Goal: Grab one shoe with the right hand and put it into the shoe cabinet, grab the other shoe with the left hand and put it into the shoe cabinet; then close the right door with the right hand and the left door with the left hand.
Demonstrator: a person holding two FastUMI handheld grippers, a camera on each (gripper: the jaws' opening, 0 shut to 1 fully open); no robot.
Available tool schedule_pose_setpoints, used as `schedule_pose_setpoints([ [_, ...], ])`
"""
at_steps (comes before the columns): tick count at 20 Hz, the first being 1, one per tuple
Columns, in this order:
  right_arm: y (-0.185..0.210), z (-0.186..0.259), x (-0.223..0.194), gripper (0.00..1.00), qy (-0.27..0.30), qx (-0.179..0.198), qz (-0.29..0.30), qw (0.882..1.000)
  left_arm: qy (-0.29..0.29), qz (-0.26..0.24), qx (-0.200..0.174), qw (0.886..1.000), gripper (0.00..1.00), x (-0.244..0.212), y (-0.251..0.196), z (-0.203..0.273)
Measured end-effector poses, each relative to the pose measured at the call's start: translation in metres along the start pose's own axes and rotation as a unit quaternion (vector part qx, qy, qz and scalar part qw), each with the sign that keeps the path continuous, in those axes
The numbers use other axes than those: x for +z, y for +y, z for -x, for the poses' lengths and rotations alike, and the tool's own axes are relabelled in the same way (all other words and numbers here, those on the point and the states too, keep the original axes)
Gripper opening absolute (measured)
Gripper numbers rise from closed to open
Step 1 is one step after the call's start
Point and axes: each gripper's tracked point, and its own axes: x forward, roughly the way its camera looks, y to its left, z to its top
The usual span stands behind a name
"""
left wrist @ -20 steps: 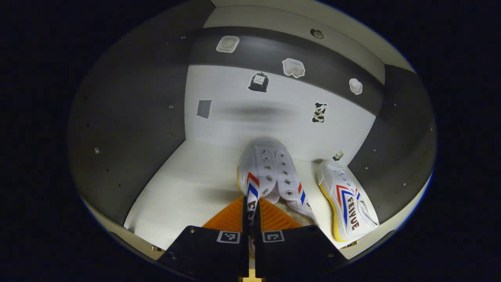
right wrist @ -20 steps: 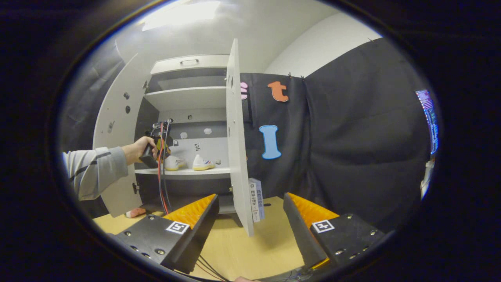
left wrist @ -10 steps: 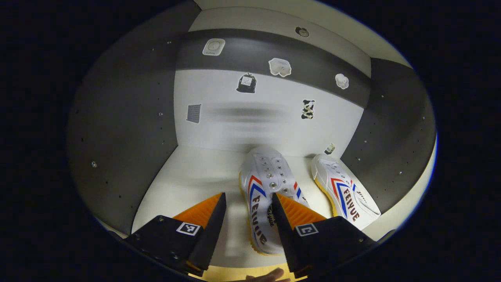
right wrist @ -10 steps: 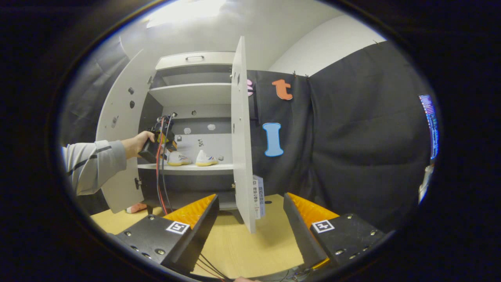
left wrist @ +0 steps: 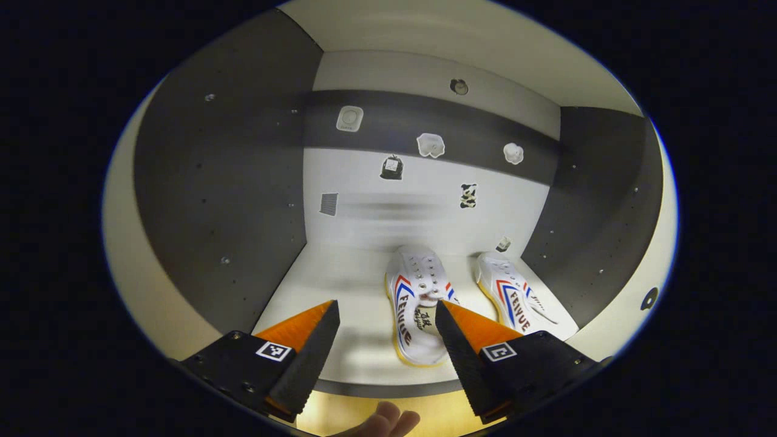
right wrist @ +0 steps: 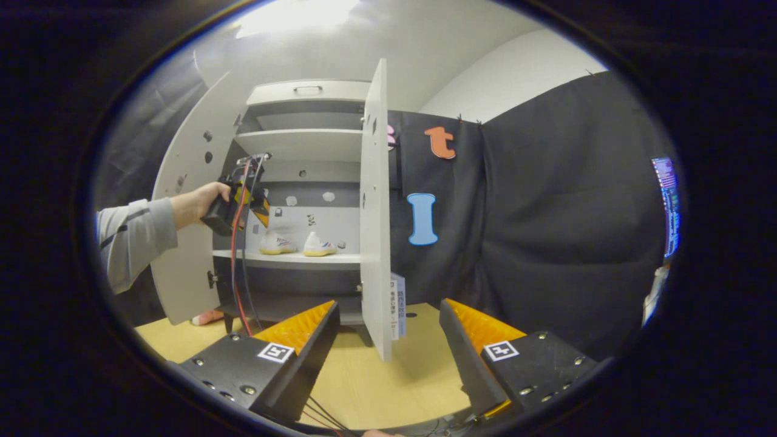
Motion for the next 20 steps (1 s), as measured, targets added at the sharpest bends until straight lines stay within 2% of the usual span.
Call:
schedule_pose_setpoints([
  [2, 0.008, -0.001, -0.006, 0.98, 0.011, 0.009, -0.015, 1.000, -0.018, -0.040, 0.031, 0.999, 0.98, -0.002, 0.012, 0.021],
  [3, 0.012, 0.000, -0.010, 0.98, 0.017, 0.019, -0.021, 0.999, -0.034, -0.050, 0.031, 0.998, 0.98, 0.000, 0.011, 0.031],
  [6, 0.015, -0.002, -0.012, 0.98, 0.021, 0.028, -0.027, 0.999, -0.062, -0.069, -0.007, 0.996, 0.98, -0.011, -0.005, 0.085],
  [8, 0.020, -0.005, -0.020, 0.98, 0.037, 0.033, -0.037, 0.998, -0.094, -0.089, -0.019, 0.991, 0.97, -0.017, -0.001, 0.122],
  [11, 0.025, -0.003, -0.025, 0.98, 0.048, 0.042, -0.038, 0.997, -0.127, -0.086, -0.041, 0.987, 0.97, -0.034, 0.001, 0.173],
  [17, 0.015, -0.004, -0.015, 0.98, 0.029, 0.024, -0.030, 0.999, -0.172, -0.075, -0.055, 0.981, 0.97, -0.075, 0.018, 0.242],
  [20, 0.007, -0.015, -0.006, 0.98, 0.033, 0.028, -0.025, 0.999, -0.162, -0.058, -0.070, 0.983, 0.96, -0.118, 0.029, 0.259],
])
